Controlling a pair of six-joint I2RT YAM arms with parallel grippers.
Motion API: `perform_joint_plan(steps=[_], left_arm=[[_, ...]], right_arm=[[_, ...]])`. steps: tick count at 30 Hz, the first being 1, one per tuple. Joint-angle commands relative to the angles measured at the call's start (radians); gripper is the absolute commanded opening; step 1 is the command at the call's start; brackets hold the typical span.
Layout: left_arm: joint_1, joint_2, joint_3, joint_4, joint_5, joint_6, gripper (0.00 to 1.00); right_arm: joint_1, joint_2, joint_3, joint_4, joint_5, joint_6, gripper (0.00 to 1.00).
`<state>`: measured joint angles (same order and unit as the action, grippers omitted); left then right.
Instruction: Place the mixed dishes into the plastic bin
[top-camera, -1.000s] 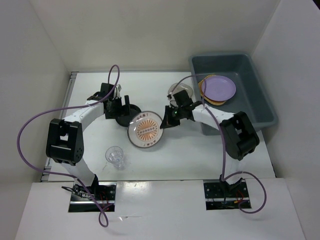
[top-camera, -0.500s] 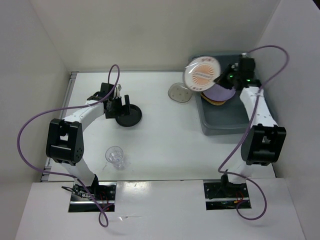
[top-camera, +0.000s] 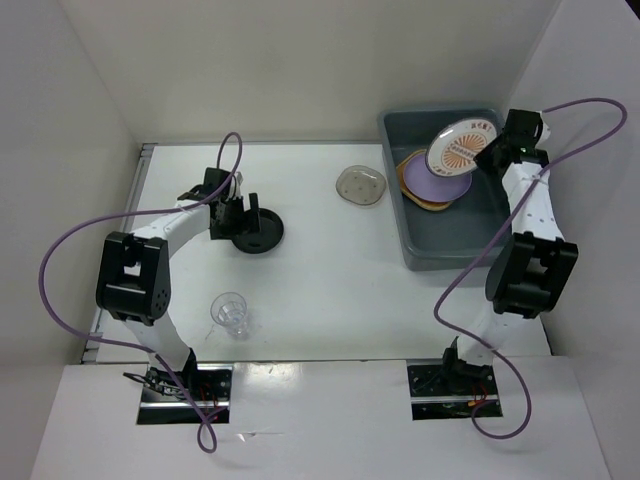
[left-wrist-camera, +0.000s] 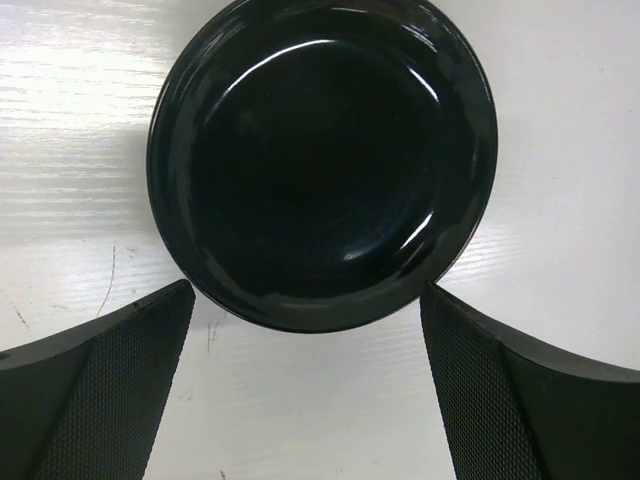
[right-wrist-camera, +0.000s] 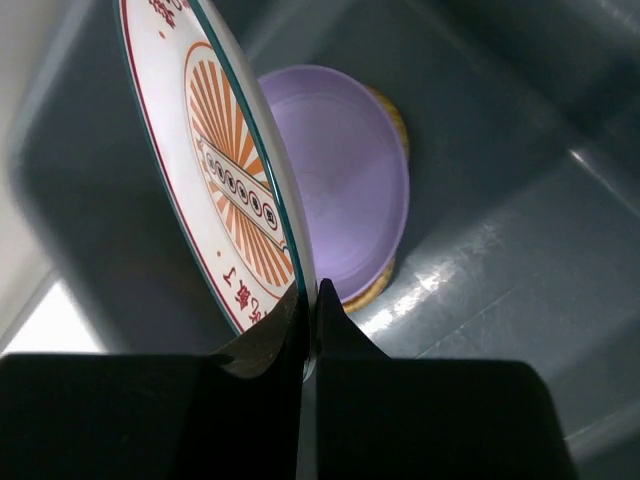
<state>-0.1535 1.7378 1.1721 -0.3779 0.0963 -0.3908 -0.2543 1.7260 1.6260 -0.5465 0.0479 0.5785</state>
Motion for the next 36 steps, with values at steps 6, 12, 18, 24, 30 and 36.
perform_joint_plan(steps=[6,12,18,24,30,36], left_arm=[[0.005,-0.012,0.011,0.004,-0.038,0.026,1.00],[0.005,-0.021,0.011,0.004,-0.047,0.026,1.00],[0.005,-0.012,0.011,0.004,-0.047,0.026,1.00],[0.005,-0.003,0.011,0.004,-0.047,0.026,1.00],[0.005,-0.014,0.011,0.004,-0.070,0.026,1.00],[0.005,-0.034,0.011,0.013,-0.092,0.026,1.00]], right_arm=[[0.006,0.164,0.090,0.025,0.047,0.035,0.01],[0.006,0.253,0.138,0.025,0.003,0.053,0.01],[0.006,0.325,0.185,0.020,-0.057,0.044,0.21],[0.016,0.322,0.195,-0.013,-0.036,0.026,0.50],[0.061,0.083,0.117,-0.033,0.188,0.035,0.58],[0.225,-0.222,0.018,-0.021,0.229,-0.046,0.69]])
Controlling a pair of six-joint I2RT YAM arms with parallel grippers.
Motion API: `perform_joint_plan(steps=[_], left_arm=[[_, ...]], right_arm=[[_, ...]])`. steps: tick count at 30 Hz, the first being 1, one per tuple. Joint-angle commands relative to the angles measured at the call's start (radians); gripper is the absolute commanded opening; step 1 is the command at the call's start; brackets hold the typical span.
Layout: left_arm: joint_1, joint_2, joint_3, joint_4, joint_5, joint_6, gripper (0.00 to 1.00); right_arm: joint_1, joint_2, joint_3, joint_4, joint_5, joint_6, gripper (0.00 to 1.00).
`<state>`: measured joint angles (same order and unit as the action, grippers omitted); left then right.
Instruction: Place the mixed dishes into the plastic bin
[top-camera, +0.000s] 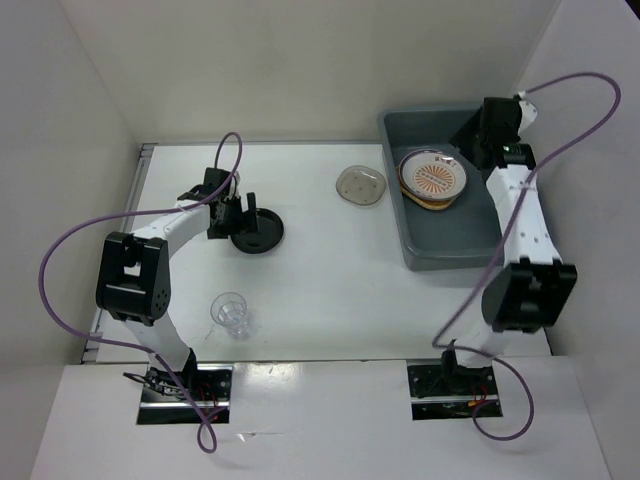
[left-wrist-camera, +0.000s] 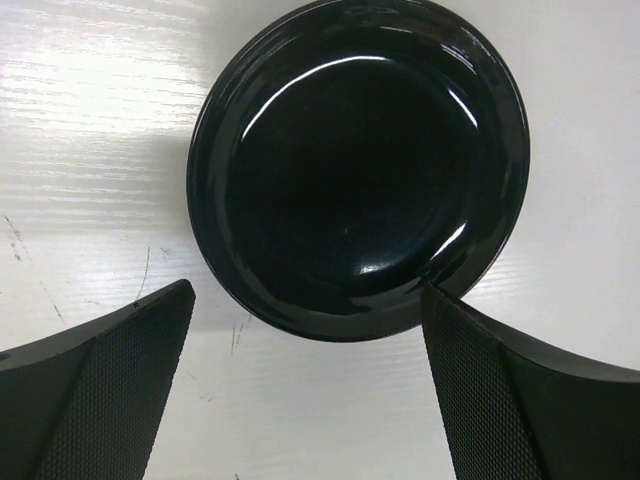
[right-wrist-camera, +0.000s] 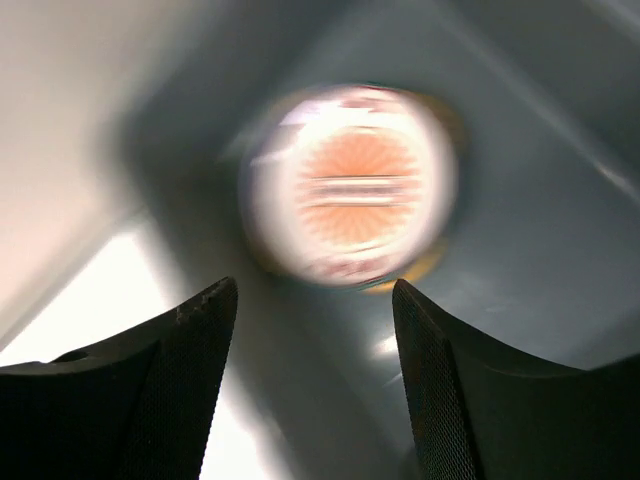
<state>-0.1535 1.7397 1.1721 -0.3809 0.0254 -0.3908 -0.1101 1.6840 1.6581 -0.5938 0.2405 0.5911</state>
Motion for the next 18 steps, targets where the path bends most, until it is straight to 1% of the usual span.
perform_joint_plan(steps=[1,2,3,5,6,8,9,10,12,13,14,15,16,17,18], left_arm=[[0.005,-0.046,0.011,0.016,-0.021,0.017,1.00],[0.005,-0.046,0.011,0.016,-0.044,0.017,1.00],[0.005,-0.046,0.011,0.016,-0.057,0.007,1.00],[0.005,-0.055,0.011,0.016,-0.096,-0.006,1.00],[0.005,-0.066,0.020,0.007,-0.111,-0.006,1.00],[0.005,-0.078,0.020,0.007,-0.146,-0.022,1.00],[0.005,-0.094,0.020,-0.006,-0.200,-0.022,1.00],[0.005,-0.103,0.020,-0.006,-0.234,-0.032,1.00],[0.029,-0.133,0.020,-0.027,-0.298,-0.045,1.00],[0.044,-0.146,0.020,-0.027,-0.335,-0.068,1.00],[0.061,-0.160,0.020,-0.027,-0.335,-0.077,1.00],[0.110,-0.190,0.020,-0.027,-0.325,-0.077,1.00],[0.136,-0.209,0.011,-0.027,-0.287,-0.094,1.00],[0.162,-0.227,0.002,-0.017,-0.271,-0.109,1.00],[0.201,-0.259,-0.008,-0.007,-0.271,-0.109,1.00]], right_arm=[[0.107,-0.190,-0.014,0.009,-0.068,-0.077,0.69],[0.142,-0.199,-0.014,-0.003,-0.108,-0.118,0.69],[0.239,-0.208,-0.055,-0.012,-0.125,-0.129,0.69],[0.364,-0.247,-0.107,-0.001,-0.147,-0.157,0.70],[0.479,-0.247,-0.148,0.008,-0.159,-0.157,0.70],[0.574,-0.235,-0.172,0.017,-0.235,-0.128,0.70],[0.617,-0.224,-0.190,0.034,-0.260,-0.128,0.70],[0.700,-0.212,-0.190,0.046,-0.279,-0.114,0.69],[0.780,-0.161,-0.179,0.061,-0.299,-0.114,0.69],[0.847,-0.141,-0.170,0.061,-0.309,-0.114,0.68],[0.877,-0.098,-0.159,0.061,-0.310,-0.114,0.68],[0.904,-0.075,-0.132,0.061,-0.319,-0.128,0.68],[0.929,-0.054,-0.118,0.061,-0.319,-0.140,0.67],[0.973,-0.035,-0.106,0.061,-0.319,-0.140,0.67],[0.990,0.003,-0.080,0.061,-0.329,-0.155,0.67]])
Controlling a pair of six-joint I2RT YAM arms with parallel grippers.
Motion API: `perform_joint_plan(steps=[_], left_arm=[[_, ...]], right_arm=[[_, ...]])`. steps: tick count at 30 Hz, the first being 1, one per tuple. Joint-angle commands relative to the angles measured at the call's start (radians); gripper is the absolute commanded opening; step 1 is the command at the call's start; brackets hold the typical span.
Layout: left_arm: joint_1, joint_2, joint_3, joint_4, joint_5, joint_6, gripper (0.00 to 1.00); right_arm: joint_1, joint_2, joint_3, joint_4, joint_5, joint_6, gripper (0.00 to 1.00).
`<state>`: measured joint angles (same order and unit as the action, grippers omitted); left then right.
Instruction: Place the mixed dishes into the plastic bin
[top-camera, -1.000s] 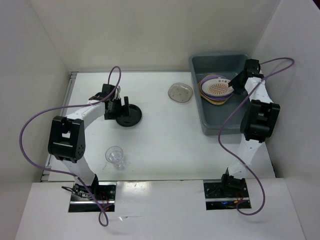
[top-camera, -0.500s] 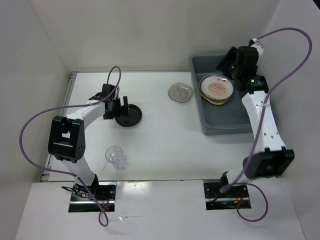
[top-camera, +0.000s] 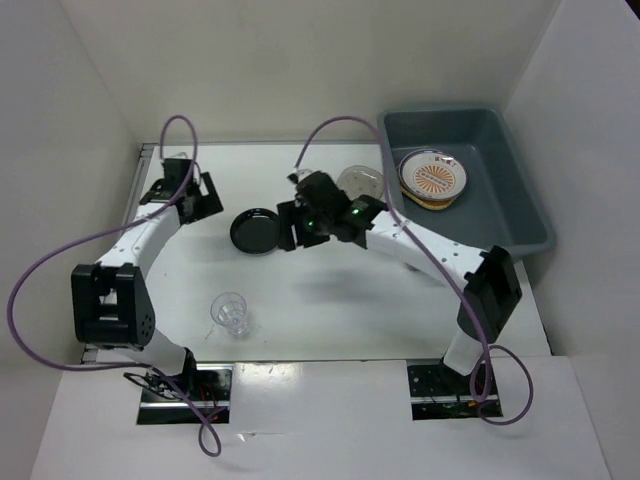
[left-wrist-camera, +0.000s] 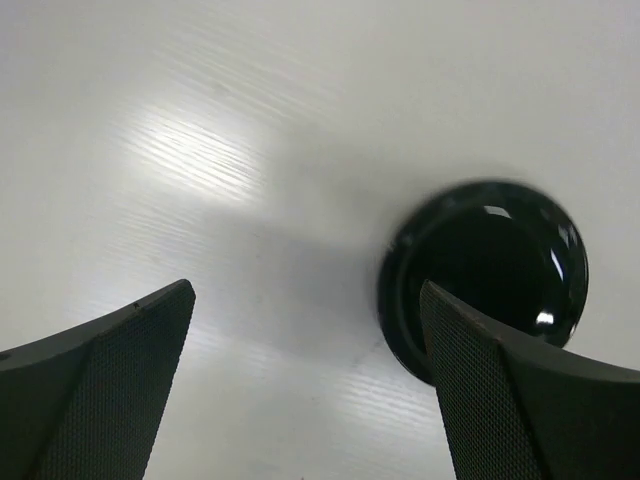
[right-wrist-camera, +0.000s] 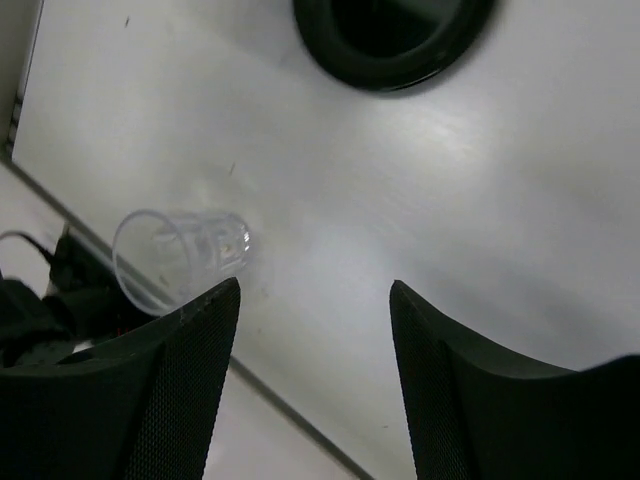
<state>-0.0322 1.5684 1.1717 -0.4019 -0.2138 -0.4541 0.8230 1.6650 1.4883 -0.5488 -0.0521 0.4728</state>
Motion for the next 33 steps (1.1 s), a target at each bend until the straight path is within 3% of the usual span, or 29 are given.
perform_joint_plan(steps=[1,17,33], left_arm=[[0.090,-0.102,-0.017,0.014,-0.021,-0.055,1.00],[0.129,-0.162,-0.058,0.032,-0.073,-0.055,1.00],[0.138,-0.182,-0.076,0.032,-0.091,-0.046,1.00]], right_arm=[[0.074,0.041,0.104,0.016,-0.037,-0.037,0.67],[0.228,0.262,0.194,-0.080,-0.181,-0.151,0.57],[0.258,0.415,0.303,-0.079,-0.273,-0.171,0.48]])
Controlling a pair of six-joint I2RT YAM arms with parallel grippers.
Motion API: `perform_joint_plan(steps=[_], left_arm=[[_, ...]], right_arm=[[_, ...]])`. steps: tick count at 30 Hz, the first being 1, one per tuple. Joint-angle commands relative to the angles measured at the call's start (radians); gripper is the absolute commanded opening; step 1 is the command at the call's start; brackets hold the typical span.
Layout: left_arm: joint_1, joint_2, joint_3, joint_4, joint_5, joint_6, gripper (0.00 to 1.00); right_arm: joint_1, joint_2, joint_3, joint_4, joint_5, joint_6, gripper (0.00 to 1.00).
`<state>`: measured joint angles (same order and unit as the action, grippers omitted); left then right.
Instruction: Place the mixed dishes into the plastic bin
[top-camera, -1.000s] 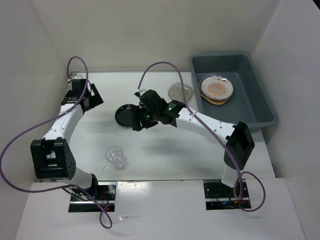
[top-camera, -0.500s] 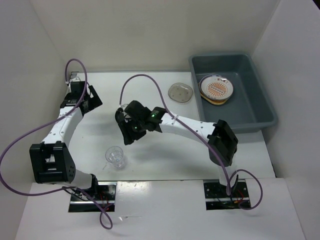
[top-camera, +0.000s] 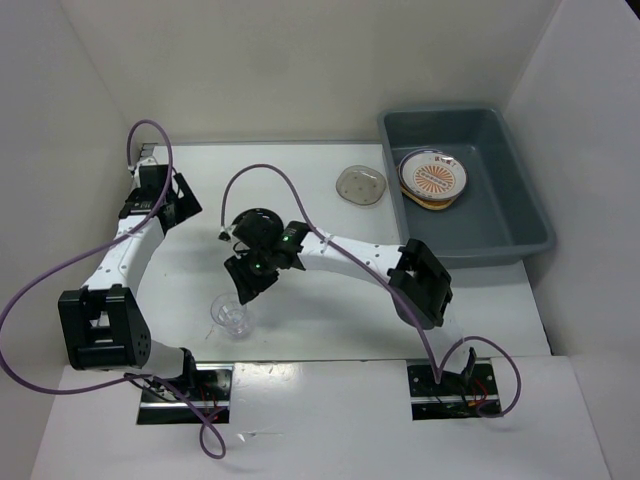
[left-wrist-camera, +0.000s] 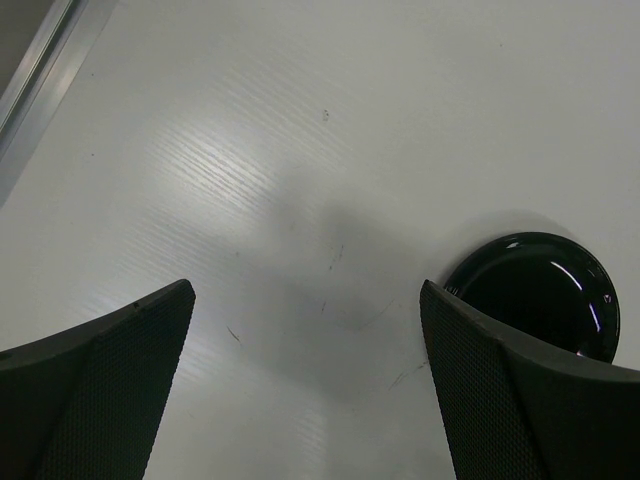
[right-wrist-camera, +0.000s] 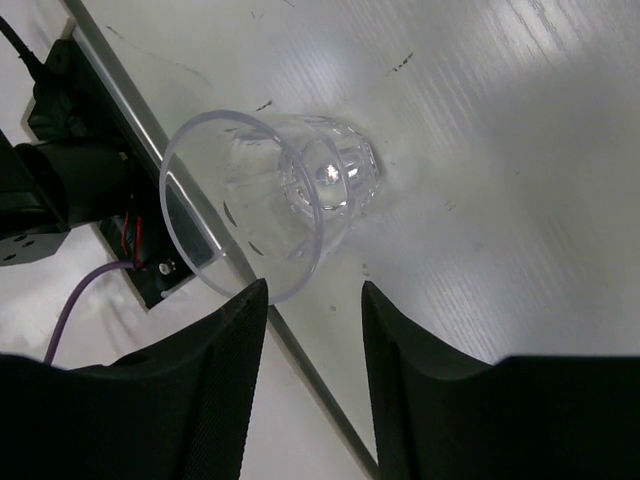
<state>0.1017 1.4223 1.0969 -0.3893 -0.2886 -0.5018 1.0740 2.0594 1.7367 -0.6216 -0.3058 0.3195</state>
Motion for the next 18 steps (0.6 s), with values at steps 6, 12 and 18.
perform_joint_plan(steps=[6,12,18], left_arm=[[0.004,-0.036,-0.002,0.020,-0.007,0.002,1.00],[0.004,-0.045,-0.011,0.029,-0.007,0.011,1.00],[0.004,-0.054,-0.011,0.029,-0.017,0.011,1.00]], right_arm=[[0.007,0.073,0.089,-0.006,-0.019,-0.017,0.44],[0.007,0.094,0.109,-0.006,-0.001,-0.008,0.21],[0.007,0.053,0.109,-0.029,0.072,0.001,0.04]])
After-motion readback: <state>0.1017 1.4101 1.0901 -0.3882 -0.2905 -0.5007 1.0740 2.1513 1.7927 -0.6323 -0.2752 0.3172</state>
